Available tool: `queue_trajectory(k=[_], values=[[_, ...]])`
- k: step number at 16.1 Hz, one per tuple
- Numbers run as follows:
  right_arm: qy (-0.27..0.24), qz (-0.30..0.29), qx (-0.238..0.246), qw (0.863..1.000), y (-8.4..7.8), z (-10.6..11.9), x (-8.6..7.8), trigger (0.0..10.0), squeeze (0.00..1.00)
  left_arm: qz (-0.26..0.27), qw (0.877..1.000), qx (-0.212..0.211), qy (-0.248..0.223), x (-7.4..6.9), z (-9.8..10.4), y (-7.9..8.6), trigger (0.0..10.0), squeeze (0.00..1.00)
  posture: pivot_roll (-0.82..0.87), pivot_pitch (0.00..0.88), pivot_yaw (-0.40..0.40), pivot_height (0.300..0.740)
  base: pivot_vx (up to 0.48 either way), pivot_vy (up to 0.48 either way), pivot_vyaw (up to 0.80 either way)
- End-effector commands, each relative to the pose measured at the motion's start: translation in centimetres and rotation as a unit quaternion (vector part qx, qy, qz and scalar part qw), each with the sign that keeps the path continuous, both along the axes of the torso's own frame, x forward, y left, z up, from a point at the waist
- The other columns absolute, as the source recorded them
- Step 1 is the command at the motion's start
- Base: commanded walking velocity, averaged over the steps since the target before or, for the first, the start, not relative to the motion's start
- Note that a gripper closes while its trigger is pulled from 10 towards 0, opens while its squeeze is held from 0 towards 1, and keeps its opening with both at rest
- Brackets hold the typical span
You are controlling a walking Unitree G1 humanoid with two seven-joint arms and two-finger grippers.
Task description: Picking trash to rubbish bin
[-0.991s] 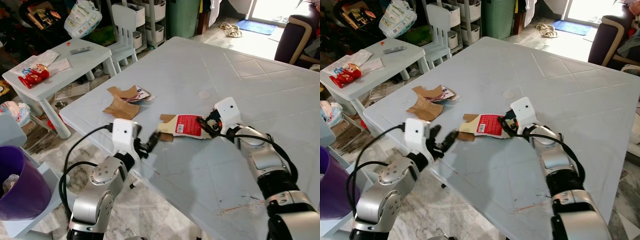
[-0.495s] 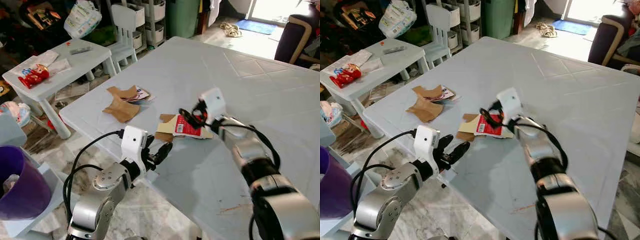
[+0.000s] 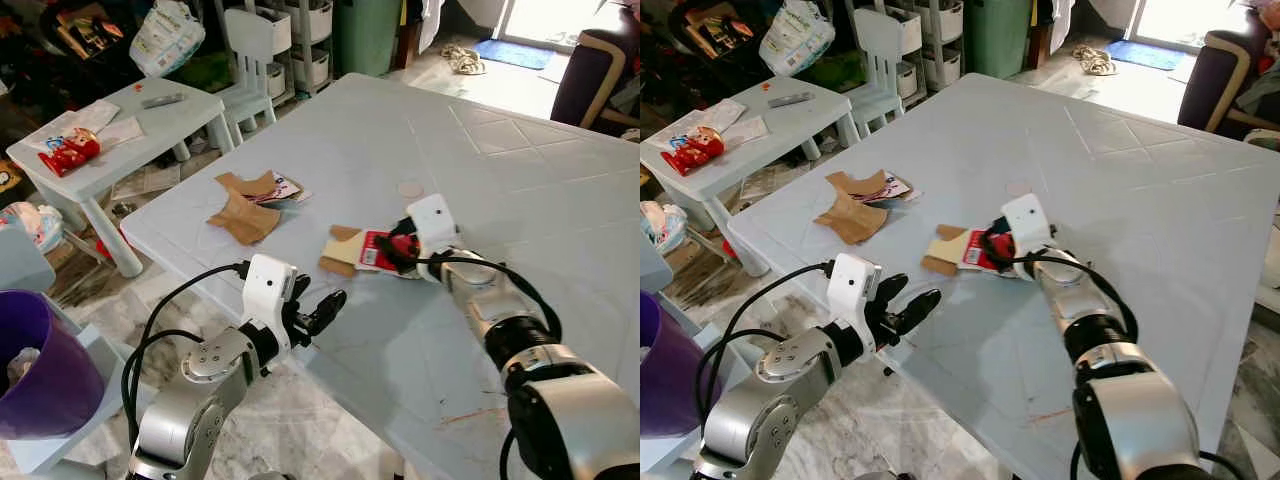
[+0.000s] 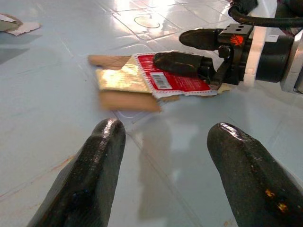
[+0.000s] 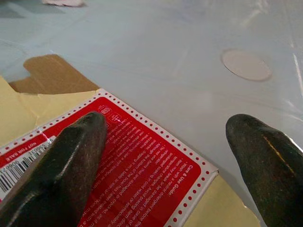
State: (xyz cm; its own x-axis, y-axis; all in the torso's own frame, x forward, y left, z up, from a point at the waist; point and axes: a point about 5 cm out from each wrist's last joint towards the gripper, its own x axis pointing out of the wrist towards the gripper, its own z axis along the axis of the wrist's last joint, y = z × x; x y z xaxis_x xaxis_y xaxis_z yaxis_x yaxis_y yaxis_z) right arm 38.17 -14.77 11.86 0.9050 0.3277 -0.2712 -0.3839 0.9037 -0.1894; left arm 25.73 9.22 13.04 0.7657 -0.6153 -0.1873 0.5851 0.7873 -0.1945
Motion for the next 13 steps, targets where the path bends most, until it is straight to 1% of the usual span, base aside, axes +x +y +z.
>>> queue_trajectory(k=[1,3,4,5,6,7,9,10,11,12,13], values=[[0.021,-0.019,0.012,1.000,-0.6,-0.6,-0.1,10.0,0.00,-0.011,1.000,0.003,-0.001,-0.2,0.1,-0.2,10.0,0.00,0.11,0.076,0.034,0.740,0.000,0.000,0.00],[0.041,-0.019,0.025,0.999,-0.6,-1.2,-0.4,10.0,0.00,-0.014,1.000,0.004,-0.002,-0.2,0.2,-0.3,10.0,0.00,0.11,0.075,0.036,0.740,0.000,0.000,0.00],[0.052,-0.012,0.023,0.998,-0.5,-1.6,-0.6,10.0,0.00,-0.014,1.000,0.005,-0.002,-0.2,0.2,-0.2,10.0,0.00,0.11,0.075,0.036,0.740,0.000,0.000,0.00],[0.071,0.000,0.026,0.997,-0.3,-2.2,-0.9,10.0,0.00,-0.014,1.000,0.006,-0.002,-0.1,0.3,-0.2,10.0,0.00,0.11,0.075,0.036,0.740,0.000,0.000,0.00],[0.099,0.023,0.021,0.995,-0.1,-3.0,-1.4,10.0,0.00,-0.013,1.000,0.007,-0.002,-0.1,0.3,-0.2,10.0,0.00,0.12,0.073,0.032,0.740,0.000,0.000,0.00],[0.117,0.047,0.020,0.992,0.1,-3.7,-1.9,10.0,0.00,-0.013,1.000,0.007,-0.002,-0.1,0.3,-0.1,10.0,0.00,0.12,0.073,0.032,0.740,0.000,0.000,0.00],[0.123,0.077,0.020,0.989,0.2,-4.1,-2.3,10.0,0.00,-0.010,1.000,0.007,-0.003,-0.2,0.3,-0.1,10.0,0.00,0.12,0.072,0.029,0.740,0.000,0.000,0.00],[0.107,0.079,0.010,0.991,-0.2,-3.7,-2.2,10.0,0.00,-0.009,1.000,0.007,-0.003,-0.2,0.3,0.0,10.0,0.00,0.12,0.073,0.028,0.740,0.000,0.000,0.00],[0.050,0.070,0.024,0.996,-0.6,-2.0,-1.5,10.0,0.00,-0.005,1.000,0.005,-0.007,-0.2,0.5,0.1,10.0,0.00,0.12,0.073,0.028,0.740,0.000,0.000,0.00],[0.019,0.074,0.048,0.996,-0.7,-0.7,-1.1,10.0,0.00,-0.004,1.000,0.007,-0.009,-0.1,0.5,0.1,10.0,0.00,0.12,0.073,0.030,0.740,0.000,0.000,0.00],[-0.009,0.095,0.040,0.995,-0.6,0.3,-1.0,10.0,0.00,-0.003,1.000,0.021,-0.017,0.0,0.7,0.2,10.0,0.00,0.11,0.074,0.030,0.740,0.000,0.000,0.00]])
